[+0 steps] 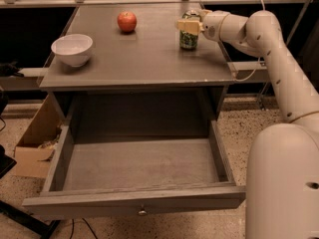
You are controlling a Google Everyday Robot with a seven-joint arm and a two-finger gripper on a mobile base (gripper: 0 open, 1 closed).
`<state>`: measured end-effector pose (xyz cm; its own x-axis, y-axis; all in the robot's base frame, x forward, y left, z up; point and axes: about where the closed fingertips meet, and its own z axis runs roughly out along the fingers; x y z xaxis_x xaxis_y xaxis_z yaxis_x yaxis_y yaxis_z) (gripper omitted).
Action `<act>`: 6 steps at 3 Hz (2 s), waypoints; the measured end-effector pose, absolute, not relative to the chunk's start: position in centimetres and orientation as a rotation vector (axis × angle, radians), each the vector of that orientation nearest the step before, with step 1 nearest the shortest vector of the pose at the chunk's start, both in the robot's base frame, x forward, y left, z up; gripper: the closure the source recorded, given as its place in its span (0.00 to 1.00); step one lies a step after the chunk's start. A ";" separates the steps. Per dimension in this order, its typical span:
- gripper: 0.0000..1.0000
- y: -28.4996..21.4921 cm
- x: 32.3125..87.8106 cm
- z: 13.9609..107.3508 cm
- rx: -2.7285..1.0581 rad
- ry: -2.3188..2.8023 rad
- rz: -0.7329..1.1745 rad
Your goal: Place green can into top drawer
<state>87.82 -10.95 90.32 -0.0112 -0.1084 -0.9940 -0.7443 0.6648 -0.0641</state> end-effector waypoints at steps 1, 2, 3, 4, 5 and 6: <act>0.72 -10.9 87.8 90.3 -0.736 1.524 0.583; 1.00 -10.4 87.1 92.2 -0.779 1.503 0.558; 1.00 -9.7 84.4 95.6 -0.840 1.427 0.537; 1.00 -10.4 79.3 99.2 -0.870 1.327 0.528; 1.00 -11.5 73.2 101.7 -0.868 1.239 0.497; 1.00 -11.6 67.1 101.3 -0.870 1.198 0.504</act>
Offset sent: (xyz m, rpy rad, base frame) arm -0.0057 0.0067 0.0297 -0.0693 -0.0455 0.0225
